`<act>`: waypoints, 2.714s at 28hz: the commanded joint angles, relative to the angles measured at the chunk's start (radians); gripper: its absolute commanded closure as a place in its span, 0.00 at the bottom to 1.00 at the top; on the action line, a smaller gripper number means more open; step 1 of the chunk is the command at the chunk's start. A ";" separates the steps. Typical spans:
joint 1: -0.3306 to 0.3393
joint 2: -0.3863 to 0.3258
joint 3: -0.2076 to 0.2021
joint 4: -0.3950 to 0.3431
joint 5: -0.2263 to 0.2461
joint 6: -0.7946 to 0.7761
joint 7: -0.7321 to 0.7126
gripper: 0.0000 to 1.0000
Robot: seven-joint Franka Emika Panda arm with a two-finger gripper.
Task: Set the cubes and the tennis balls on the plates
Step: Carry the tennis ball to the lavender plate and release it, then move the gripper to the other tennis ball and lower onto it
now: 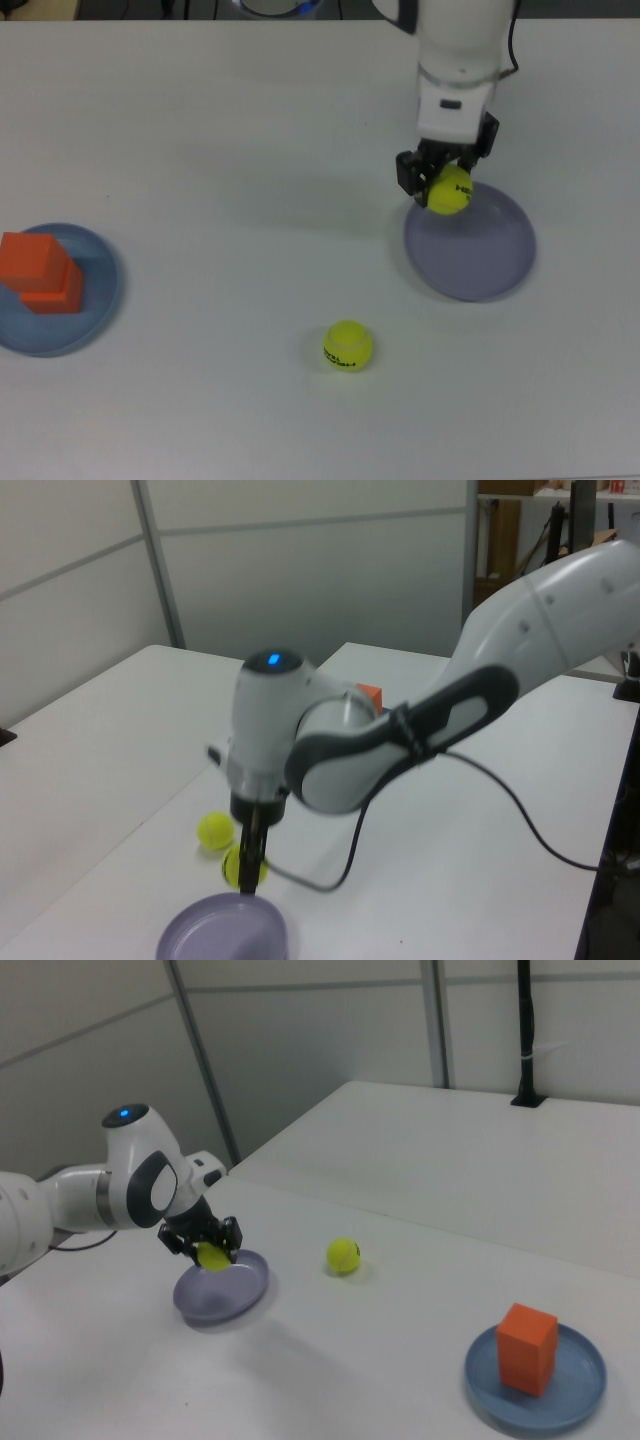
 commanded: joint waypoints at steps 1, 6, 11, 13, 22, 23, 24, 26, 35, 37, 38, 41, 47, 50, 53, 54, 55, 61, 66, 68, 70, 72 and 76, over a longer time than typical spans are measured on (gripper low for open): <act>0.037 0.086 -0.005 0.054 -0.074 -0.016 0.044 0.88; 0.049 0.110 -0.005 0.054 -0.087 -0.016 0.052 0.88; 0.050 0.130 -0.007 0.054 -0.108 -0.011 0.066 0.86; 0.050 0.138 -0.005 0.054 -0.120 -0.011 0.074 0.85; 0.063 0.157 -0.007 0.056 -0.154 -0.010 0.117 0.00; 0.063 0.157 -0.007 0.056 -0.159 -0.010 0.118 0.00; 0.063 0.157 -0.007 0.059 -0.160 -0.010 0.120 0.00; 0.060 0.153 -0.010 0.085 -0.159 -0.013 0.120 0.00; 0.021 0.146 -0.048 0.223 -0.099 -0.019 0.136 0.00; 0.020 0.152 -0.108 0.251 -0.056 -0.007 0.136 0.00; 0.020 0.153 -0.123 0.263 -0.047 -0.005 0.138 0.00; 0.011 0.172 -0.165 0.294 -0.021 0.024 0.141 0.00; -0.023 0.219 -0.208 0.304 -0.015 0.125 0.178 0.00; -0.032 0.253 -0.209 0.320 -0.016 0.163 0.195 0.00; -0.036 0.294 -0.211 0.349 -0.016 0.179 0.202 0.00; -0.036 0.302 -0.214 0.357 -0.016 0.180 0.202 0.00; -0.036 0.307 -0.215 0.363 -0.015 0.180 0.204 0.00; -0.034 0.354 -0.216 0.412 -0.015 0.203 0.204 0.00; -0.029 0.387 -0.217 0.413 -0.016 0.274 0.201 0.00; -0.026 0.396 -0.217 0.415 -0.016 0.286 0.199 0.00; -0.025 0.397 -0.217 0.415 -0.016 0.286 0.199 0.00; -0.023 0.399 -0.217 0.415 -0.016 0.288 0.199 0.00; -0.022 0.416 -0.215 0.415 -0.016 0.306 0.198 0.00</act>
